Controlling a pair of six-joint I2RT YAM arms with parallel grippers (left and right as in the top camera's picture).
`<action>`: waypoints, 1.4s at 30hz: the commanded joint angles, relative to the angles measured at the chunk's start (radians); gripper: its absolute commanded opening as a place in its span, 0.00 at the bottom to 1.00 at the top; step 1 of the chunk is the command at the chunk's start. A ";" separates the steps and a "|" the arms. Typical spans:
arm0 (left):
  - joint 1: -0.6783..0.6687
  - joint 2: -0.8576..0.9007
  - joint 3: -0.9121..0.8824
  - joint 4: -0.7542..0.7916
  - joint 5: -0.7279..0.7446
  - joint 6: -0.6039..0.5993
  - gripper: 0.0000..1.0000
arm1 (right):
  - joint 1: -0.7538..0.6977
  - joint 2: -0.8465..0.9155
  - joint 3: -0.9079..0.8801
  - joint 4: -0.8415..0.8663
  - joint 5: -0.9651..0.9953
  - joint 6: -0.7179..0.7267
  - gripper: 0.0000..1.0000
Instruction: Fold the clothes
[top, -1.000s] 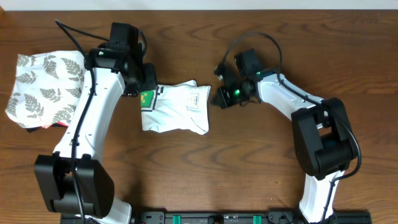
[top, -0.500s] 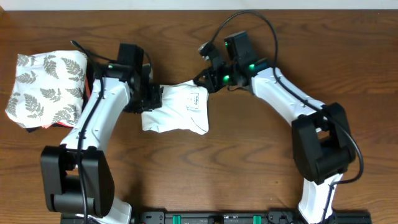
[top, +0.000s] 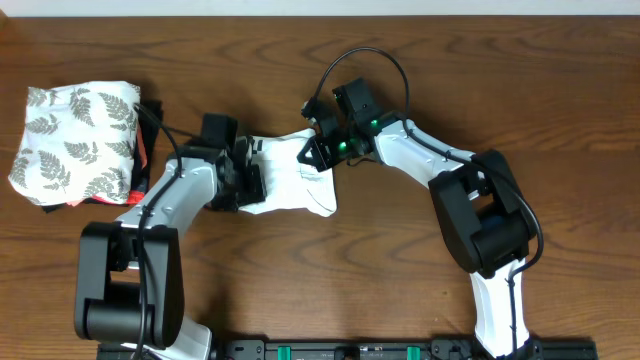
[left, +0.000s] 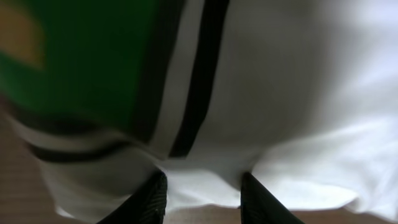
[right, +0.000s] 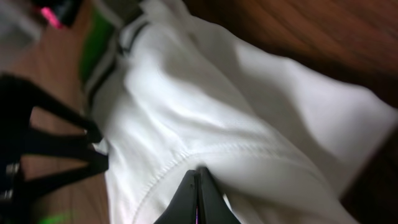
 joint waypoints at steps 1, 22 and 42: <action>0.002 0.024 -0.039 -0.035 0.049 -0.011 0.40 | 0.003 0.014 0.005 -0.020 0.079 0.028 0.01; 0.104 -0.056 0.000 -0.198 -0.026 -0.010 0.39 | -0.015 0.013 0.005 -0.058 0.092 0.021 0.07; 0.092 -0.330 0.025 -0.078 0.064 -0.160 0.39 | -0.055 -0.270 0.010 -0.019 0.293 -0.121 0.07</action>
